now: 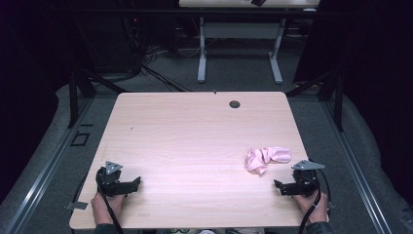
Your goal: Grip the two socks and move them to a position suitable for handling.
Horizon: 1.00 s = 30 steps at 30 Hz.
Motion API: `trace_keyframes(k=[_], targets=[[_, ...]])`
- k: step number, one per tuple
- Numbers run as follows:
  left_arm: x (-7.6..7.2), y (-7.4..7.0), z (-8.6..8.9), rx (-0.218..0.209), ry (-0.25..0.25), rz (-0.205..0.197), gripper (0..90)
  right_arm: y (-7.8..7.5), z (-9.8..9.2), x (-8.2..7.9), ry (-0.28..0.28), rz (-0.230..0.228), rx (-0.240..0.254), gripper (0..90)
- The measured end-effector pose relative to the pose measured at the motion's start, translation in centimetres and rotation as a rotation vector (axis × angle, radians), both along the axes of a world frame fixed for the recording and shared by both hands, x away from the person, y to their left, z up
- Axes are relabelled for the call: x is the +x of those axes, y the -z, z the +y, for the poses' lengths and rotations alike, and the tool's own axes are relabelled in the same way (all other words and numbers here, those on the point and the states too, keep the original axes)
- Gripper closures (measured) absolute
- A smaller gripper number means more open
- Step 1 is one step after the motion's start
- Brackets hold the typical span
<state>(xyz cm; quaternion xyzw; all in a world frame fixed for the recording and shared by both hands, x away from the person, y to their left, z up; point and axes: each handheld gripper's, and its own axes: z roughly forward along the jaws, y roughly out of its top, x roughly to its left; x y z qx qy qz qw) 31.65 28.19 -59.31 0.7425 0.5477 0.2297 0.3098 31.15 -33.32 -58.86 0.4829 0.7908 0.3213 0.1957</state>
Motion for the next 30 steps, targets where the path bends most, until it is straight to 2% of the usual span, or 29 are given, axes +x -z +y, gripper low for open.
trace_keyframes(k=[11, 18, 19, 21, 30], targets=[[0.0, 0.0, 0.0, -0.001, -0.008, 0.001, 0.6, 0.0, 0.1, 0.1, 0.006, -0.001, 0.009, 0.0], [0.0, 0.0, 0.0, -0.001, -0.008, 0.002, 0.6, -0.2, 0.0, 0.3, 0.009, 0.021, 0.006, 0.0], [0.0, 0.0, 0.0, -0.001, -0.008, 0.001, 0.7, -0.2, -0.1, 0.3, 0.014, 0.022, 0.029, 0.0], [0.0, 0.0, 0.0, 0.0, -0.008, 0.001, 0.7, -0.3, -0.2, 0.3, 0.017, 0.025, 0.038, 0.0], [0.0, 0.0, 0.0, 0.0, -0.008, 0.001, 0.7, -2.3, -0.2, 0.1, 0.027, 0.011, 0.037, 0.0]])
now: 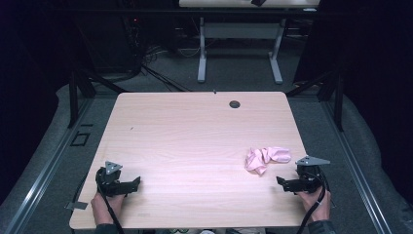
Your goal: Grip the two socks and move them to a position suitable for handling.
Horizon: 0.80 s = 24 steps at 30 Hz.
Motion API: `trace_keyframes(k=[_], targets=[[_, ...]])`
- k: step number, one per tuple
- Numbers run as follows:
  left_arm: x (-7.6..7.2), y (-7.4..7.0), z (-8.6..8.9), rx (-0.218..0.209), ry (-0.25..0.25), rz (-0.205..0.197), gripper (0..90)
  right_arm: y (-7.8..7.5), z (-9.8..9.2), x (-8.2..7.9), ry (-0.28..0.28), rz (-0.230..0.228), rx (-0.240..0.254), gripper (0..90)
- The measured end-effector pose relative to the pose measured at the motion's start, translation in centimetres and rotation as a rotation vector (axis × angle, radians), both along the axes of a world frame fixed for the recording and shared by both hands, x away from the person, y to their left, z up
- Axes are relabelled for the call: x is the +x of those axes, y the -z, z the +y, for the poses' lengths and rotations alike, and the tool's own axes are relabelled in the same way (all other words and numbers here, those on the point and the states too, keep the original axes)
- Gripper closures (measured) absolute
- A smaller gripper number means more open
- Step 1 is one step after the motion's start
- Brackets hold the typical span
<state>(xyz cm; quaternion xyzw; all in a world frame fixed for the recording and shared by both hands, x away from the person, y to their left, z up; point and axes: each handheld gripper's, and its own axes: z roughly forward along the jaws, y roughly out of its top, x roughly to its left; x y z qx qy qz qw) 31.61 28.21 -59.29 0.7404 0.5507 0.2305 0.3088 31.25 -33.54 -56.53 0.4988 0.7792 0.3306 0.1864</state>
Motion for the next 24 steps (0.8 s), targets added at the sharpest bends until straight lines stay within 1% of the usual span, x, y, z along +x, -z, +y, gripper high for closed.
trace_keyframes(k=[4, 5, 6, 7, 8, 9, 11, 12, 14, 16, 17, 18, 19, 21, 24], targets=[[0.0, 0.0, 0.0, 0.0, 0.0, 0.0, 0.7, -1.1, 0.6, 0.0, -0.007, -0.014, -0.013, 0.0], [0.0, 0.0, 0.0, 0.0, 0.0, 0.0, 0.7, -1.4, 0.7, 0.0, -0.018, -0.012, -0.019, 0.0], [0.0, 0.0, 0.0, 0.0, 0.0, 0.0, 0.7, -1.6, 0.8, 0.0, -0.016, -0.016, -0.014, 0.0], [0.0, 0.0, 0.0, 0.0, 0.0, 0.0, 0.7, -2.3, 1.2, 0.0, -0.033, -0.02, -0.009, 0.0], [0.0, 0.0, 0.0, 0.0, 0.0, 0.0, 0.7, -2.3, 1.2, 0.0, -0.033, -0.02, -0.009, 0.0], [0.0, 0.0, 0.0, 0.0, 0.0, 0.0, 0.7, -2.9, 1.6, 0.1, -0.046, -0.021, -0.019, 0.0], [0.0, 0.0, 0.0, 0.0, 0.0, 0.0, 0.7, -3.0, 1.8, 0.2, -0.052, -0.02, -0.023, 0.0], [0.0, 0.0, 0.0, 0.0, 0.0, 0.0, 0.7, -3.3, 2.2, 0.4, -0.063, -0.02, -0.032, 0.0], [0.0, 0.0, 0.0, 0.0, -0.001, 0.0, 0.7, -3.6, 2.7, 0.7, -0.079, -0.013, -0.031, 0.0], [0.0, 0.0, 0.0, 0.0, 0.0, 0.0, 0.7, -3.9, 3.2, 0.9, -0.094, -0.02, -0.032, 0.0], [0.0, 0.0, 0.0, -0.001, 0.0, 0.0, 0.7, -4.1, 4.0, 1.2, -0.112, -0.012, -0.047, 0.0], [0.0, 0.0, 0.0, -0.001, 0.0, 0.0, 0.7, -4.1, 4.0, 1.2, -0.112, -0.012, -0.047, 0.0], [0.0, 0.0, 0.0, 0.0, 0.0, 0.0, 0.7, -4.4, 4.8, 1.7, -0.139, -0.01, -0.061, 0.0], [0.0, 0.0, 0.0, -0.001, 0.0, 0.0, 0.7, -4.5, 5.1, 1.8, -0.143, -0.013, -0.061, 0.4], [0.0, 0.0, 0.0, -0.001, 0.0, 0.0, 0.7, -4.8, 6.4, 2.6, -0.178, -0.006, -0.074, 7.5]])
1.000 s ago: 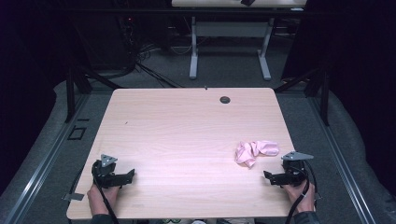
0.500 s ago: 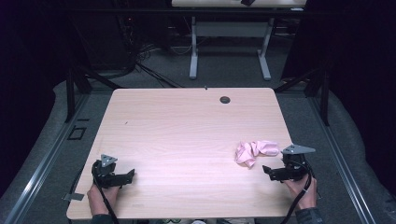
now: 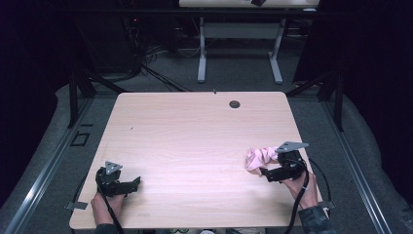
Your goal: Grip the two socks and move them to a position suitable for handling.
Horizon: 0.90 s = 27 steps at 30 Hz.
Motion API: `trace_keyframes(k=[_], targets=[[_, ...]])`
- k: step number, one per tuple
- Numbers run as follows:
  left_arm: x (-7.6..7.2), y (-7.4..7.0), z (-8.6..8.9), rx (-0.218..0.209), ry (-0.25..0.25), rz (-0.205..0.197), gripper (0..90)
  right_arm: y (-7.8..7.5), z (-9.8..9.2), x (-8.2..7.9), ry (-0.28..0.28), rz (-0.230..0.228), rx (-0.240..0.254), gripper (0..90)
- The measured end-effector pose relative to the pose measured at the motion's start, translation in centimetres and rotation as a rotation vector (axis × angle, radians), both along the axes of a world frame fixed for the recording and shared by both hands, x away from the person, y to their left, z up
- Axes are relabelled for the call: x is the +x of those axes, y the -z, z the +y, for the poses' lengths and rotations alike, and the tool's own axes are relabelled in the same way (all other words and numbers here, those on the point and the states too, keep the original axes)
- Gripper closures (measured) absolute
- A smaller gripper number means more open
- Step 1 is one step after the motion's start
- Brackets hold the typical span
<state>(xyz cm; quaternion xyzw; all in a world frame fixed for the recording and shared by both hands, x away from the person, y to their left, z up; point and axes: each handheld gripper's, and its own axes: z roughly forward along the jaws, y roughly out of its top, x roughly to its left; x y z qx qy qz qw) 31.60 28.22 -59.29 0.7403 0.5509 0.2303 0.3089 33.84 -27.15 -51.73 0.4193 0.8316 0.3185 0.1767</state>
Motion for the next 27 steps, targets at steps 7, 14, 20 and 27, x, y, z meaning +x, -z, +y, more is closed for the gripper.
trace_keyframes(k=[7, 14, 20, 27], targets=[[0.0, 0.0, 0.0, 0.0, 0.0, 0.0, 0.7, 0.9, 2.8, 2.0, -0.059, 0.041, -0.039, 29.0], [0.0, 0.0, 0.0, -0.001, -0.002, 0.0, 0.7, 2.7, 3.8, 3.8, -0.035, 0.122, -0.033, 44.3], [0.0, 0.0, 0.0, 0.0, -0.004, 0.0, 0.7, 3.9, 4.3, 4.0, -0.01, 0.148, -0.069, 52.1], [0.0, 0.0, 0.0, -0.001, -0.004, 0.0, 0.7, 4.3, 4.4, 3.8, 0.013, 0.121, -0.104, 69.0]])
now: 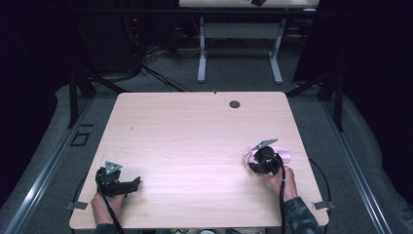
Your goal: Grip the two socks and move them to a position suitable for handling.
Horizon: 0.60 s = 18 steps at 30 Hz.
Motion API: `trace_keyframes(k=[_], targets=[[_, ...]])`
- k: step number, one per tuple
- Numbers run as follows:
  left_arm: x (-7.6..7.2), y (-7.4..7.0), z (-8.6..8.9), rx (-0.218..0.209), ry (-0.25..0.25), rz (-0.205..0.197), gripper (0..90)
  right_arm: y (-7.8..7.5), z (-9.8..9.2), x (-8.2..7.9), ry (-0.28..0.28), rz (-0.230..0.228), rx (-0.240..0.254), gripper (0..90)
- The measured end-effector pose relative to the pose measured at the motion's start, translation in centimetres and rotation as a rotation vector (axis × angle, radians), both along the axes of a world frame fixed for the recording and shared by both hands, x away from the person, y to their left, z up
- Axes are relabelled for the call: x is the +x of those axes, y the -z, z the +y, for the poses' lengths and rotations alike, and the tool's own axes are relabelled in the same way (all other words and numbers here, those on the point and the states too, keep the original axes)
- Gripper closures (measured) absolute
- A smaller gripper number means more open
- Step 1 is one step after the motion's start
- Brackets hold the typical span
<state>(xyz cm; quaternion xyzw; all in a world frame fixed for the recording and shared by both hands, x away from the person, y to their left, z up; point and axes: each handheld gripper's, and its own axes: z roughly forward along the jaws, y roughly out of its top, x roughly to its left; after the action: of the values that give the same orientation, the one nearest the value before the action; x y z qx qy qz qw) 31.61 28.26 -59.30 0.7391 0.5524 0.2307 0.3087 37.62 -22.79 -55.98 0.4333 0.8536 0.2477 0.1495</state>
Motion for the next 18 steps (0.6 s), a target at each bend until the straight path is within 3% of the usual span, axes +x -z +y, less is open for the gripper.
trace_keyframes(k=[2, 6, 11, 12, 14, 18], targets=[[0.0, 0.0, 0.0, 0.0, 0.0, 0.0, 0.8, 0.2, -0.2, 0.0, 0.011, -0.017, 0.017, 74.6], [0.0, 0.0, 0.0, 0.0, 0.0, 0.0, 0.8, 0.2, -0.5, -0.1, 0.012, -0.027, 0.023, 76.7], [0.0, 0.0, 0.0, 0.0, 0.0, 0.0, 0.8, -0.2, -1.0, -0.4, 0.018, -0.03, 0.071, 77.1], [0.0, 0.0, 0.0, 0.0, 0.0, 0.0, 0.8, -0.9, -1.1, -0.8, 0.017, -0.057, 0.078, 77.1], [0.0, 0.0, 0.0, 0.0, -0.001, 0.0, 0.8, -1.2, -1.1, -1.0, 0.017, -0.064, 0.079, 77.1], [0.0, 0.0, 0.0, 0.0, 0.0, 0.0, 0.8, -3.4, -0.6, -2.3, -0.013, -0.109, 0.102, 77.1]])
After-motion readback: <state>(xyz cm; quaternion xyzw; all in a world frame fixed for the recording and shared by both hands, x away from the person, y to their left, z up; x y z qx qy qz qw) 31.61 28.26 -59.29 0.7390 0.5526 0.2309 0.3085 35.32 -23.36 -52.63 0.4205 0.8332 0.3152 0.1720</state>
